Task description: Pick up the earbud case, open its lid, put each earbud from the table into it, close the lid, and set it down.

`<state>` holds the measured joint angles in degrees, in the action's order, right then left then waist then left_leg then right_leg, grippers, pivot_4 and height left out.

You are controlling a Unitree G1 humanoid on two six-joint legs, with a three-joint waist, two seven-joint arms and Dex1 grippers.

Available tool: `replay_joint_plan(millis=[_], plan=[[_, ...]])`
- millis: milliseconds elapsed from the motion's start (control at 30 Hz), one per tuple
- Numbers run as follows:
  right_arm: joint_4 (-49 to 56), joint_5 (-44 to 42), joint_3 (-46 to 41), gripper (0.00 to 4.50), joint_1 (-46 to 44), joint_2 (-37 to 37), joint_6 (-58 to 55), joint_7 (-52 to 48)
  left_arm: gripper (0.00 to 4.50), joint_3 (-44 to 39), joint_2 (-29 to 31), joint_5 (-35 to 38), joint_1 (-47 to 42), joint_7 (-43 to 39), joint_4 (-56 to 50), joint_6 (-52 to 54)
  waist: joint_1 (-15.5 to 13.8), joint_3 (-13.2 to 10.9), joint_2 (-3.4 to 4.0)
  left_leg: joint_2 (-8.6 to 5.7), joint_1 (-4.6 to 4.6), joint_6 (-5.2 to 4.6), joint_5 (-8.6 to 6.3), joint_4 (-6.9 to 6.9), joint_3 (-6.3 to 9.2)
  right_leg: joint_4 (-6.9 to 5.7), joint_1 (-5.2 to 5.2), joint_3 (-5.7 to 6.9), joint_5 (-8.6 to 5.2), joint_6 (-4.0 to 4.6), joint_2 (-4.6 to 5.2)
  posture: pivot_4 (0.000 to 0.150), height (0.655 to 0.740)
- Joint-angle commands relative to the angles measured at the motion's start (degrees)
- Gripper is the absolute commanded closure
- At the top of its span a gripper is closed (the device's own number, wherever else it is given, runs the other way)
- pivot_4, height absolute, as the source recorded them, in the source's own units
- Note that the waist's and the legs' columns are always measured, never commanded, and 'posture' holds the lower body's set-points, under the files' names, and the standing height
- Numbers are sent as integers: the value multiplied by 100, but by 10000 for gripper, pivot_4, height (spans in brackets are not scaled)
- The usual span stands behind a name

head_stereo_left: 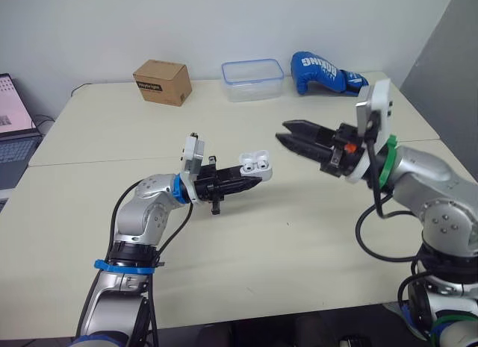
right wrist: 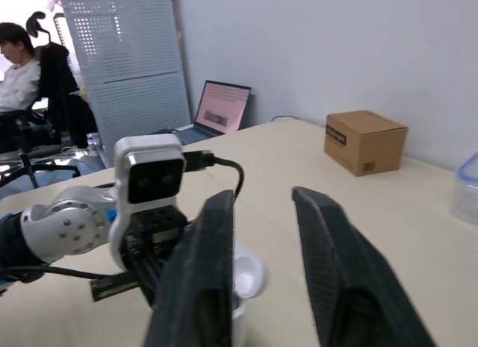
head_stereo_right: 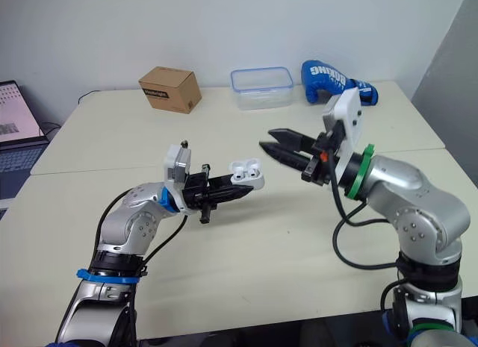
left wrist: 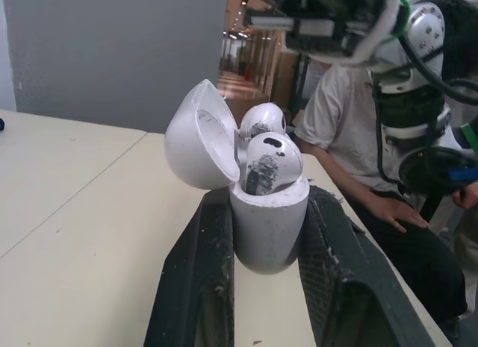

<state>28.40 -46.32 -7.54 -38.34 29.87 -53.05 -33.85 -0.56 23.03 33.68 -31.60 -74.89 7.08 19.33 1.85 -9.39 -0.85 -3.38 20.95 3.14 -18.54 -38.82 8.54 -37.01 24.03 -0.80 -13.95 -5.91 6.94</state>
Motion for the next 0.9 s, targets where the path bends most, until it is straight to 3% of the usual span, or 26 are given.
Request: replay_joint_plan(millis=[33, 233, 433, 667, 900], plan=[[-544, 426, 401, 44663, -357, 267, 388, -438, 37473, -64, 90, 132, 7, -111, -245, -24, 4, 0, 0, -1, 0, 0, 0, 0, -4, 0, 1, -3, 0, 0, 0, 1500, 7307], [-1700, 1507, 1574, 44663, -846, 587, 1304, -1565, 37473, -39, 133, 172, 52, -158, -346, 60, 13, 0, -1, 0, 0, 0, 0, 0, -5, 0, 1, -3, 0, 0, 0, 1500, 7307], [-3018, 2574, 2395, 44663, -1489, 307, 2582, -2376, 37473, -5, 207, 262, 83, -217, -453, 308, 36, -1, -1, 2, 0, 1, 0, -2, -6, -1, 3, -2, 0, 0, 0, 1500, 7307], [-3886, 3207, 2709, 44663, -1830, -99, 3627, -3102, 37473, 0, 269, 340, 90, -225, -554, 523, 39, -1, -1, 2, 2, 2, 1, -2, -1, 2, 4, 0, 0, 0, 1, 1500, 7307], [-3682, 3189, 2595, 44663, -1837, -241, 3663, -3488, 37473, -4, 312, 338, 100, -162, -569, 707, 41, -1, 0, 2, 3, 3, 1, -2, 2, 1, 4, 1, 0, 0, 1, 1500, 7307]])
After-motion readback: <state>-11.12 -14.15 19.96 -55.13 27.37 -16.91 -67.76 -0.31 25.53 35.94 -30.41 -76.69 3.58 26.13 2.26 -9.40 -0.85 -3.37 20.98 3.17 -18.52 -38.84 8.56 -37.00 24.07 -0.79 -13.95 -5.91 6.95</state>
